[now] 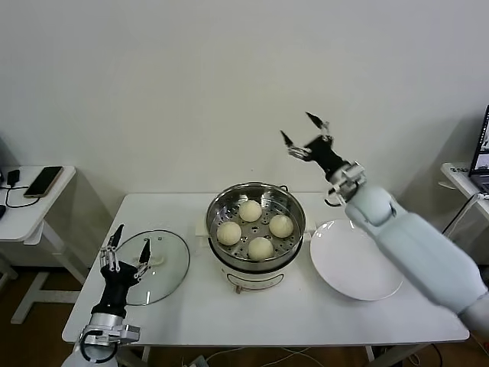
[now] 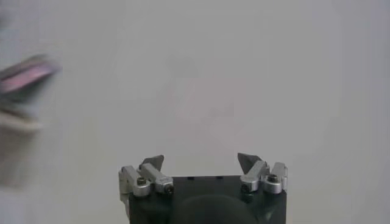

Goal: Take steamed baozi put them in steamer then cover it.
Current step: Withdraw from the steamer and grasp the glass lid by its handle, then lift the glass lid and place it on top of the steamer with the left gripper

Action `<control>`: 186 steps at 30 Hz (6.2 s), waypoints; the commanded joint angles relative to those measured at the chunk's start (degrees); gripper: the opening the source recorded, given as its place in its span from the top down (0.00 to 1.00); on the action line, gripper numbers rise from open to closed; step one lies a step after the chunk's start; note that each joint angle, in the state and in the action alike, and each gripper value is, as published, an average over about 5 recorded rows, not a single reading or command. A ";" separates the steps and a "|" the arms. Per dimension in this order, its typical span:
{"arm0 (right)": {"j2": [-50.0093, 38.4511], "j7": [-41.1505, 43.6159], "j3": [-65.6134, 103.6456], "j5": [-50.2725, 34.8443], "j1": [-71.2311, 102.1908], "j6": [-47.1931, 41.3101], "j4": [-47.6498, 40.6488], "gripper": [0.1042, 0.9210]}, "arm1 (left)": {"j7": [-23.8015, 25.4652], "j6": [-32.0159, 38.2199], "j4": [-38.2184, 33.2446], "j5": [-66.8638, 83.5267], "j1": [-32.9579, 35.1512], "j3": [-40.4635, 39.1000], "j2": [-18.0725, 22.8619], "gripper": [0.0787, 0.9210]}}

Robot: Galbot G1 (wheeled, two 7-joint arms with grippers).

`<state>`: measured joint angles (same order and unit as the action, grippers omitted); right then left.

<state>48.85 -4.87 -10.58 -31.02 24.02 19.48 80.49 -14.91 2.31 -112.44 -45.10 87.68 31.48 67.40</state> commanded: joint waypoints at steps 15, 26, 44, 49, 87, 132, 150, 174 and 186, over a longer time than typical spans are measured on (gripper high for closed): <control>10.85 -3.64 39.37 8.20 43.93 4.66 5.54 0.12 | -1.08 -2.03 24.14 -22.85 -8.50 -3.88 -1.40 0.12; 12.35 -3.60 38.12 9.78 43.39 4.42 4.59 0.12 | -4.52 -1.36 30.59 -22.82 -14.91 -5.15 -0.69 0.12; 12.26 -3.48 38.09 10.42 43.85 4.25 4.48 0.12 | -6.00 -1.13 36.07 -22.66 -19.58 -6.38 0.04 0.12; 12.34 -3.35 38.17 10.78 44.16 4.33 4.45 0.12 | -6.22 -1.01 35.95 -22.48 -20.09 -6.45 0.49 0.12; 12.15 -2.59 38.12 11.94 43.92 4.34 3.12 0.12 | -4.26 -0.70 34.56 -20.84 -20.91 -4.98 1.04 0.84; 14.91 -6.75 36.36 16.49 42.80 -7.84 0.98 0.12 | 26.16 -31.57 7.25 -34.25 -37.40 -38.14 12.27 0.87; 15.18 -6.69 36.27 17.43 42.35 -7.99 -0.37 0.12 | 30.61 -34.34 12.76 -41.86 -38.14 -38.38 18.77 0.87; 15.11 -6.50 36.25 17.63 42.04 -8.03 -0.99 0.12 | 28.82 -33.15 17.37 -41.68 -38.03 -37.77 21.04 0.87; 15.13 -6.47 36.13 17.73 41.74 -8.02 -1.37 0.12 | 28.64 -33.18 17.83 -42.34 -38.15 -37.93 21.82 0.87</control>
<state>63.95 -11.33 25.57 -13.35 65.79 11.48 79.15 13.85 -31.09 -95.28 -86.95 49.60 -6.40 88.95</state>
